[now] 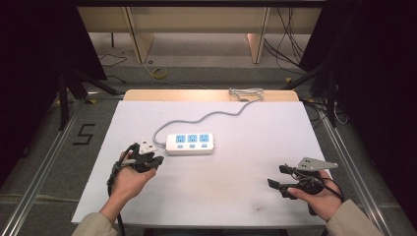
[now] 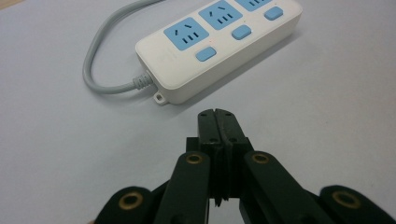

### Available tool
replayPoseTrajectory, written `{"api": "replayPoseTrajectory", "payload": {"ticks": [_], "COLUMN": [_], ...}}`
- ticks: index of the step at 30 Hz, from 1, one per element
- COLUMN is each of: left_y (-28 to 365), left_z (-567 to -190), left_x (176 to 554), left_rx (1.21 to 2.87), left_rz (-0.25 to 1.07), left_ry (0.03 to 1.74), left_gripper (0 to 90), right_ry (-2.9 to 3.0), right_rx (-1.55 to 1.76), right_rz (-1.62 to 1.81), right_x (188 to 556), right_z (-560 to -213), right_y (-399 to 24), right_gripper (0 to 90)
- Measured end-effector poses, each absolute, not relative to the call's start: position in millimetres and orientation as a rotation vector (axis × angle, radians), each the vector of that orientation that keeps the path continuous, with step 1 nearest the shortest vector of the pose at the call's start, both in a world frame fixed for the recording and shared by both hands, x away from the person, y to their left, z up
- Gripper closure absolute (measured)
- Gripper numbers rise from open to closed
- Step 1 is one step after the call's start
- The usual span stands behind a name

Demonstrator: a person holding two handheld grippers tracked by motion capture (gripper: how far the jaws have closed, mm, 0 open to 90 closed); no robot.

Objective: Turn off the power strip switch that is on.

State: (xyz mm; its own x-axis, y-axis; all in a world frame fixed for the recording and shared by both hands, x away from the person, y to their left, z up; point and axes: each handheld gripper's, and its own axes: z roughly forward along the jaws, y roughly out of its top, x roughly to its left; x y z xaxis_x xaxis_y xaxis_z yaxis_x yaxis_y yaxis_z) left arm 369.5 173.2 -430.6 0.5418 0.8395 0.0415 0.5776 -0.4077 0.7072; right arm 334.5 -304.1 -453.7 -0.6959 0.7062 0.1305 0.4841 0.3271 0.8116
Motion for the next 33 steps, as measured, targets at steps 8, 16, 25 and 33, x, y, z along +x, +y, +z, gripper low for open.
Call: {"api": "replayPoseTrajectory", "payload": {"ticks": [8, 16, 25, 33], "left_y": [171.9, 171.6, 169.4, 168.0], "left_z": [-429.1, -427.9, -426.3, -424.4], "left_x": [374.0, 378.9, 384.7, 390.2], "left_rx": [2.151, 2.154, 2.169, 2.169], "left_rz": [0.524, 0.515, 0.518, 0.526], "left_ry": [1.142, 1.156, 1.167, 1.174], "left_gripper": [90.0, 90.0, 90.0, 90.0], "right_ry": [2.35, 2.353, 2.354, 2.354], "right_rx": [1.074, 1.076, 1.072, 1.073], "right_rz": [1.302, 1.299, 1.298, 1.296], "right_x": [334.7, 334.9, 334.9, 335.0], "right_z": [-453.8, -454.0, -454.1, -454.2], "right_y": [-304.1, -304.1, -304.0, -304.2], "right_gripper": [27.6, 27.7, 27.9, 27.8]}}
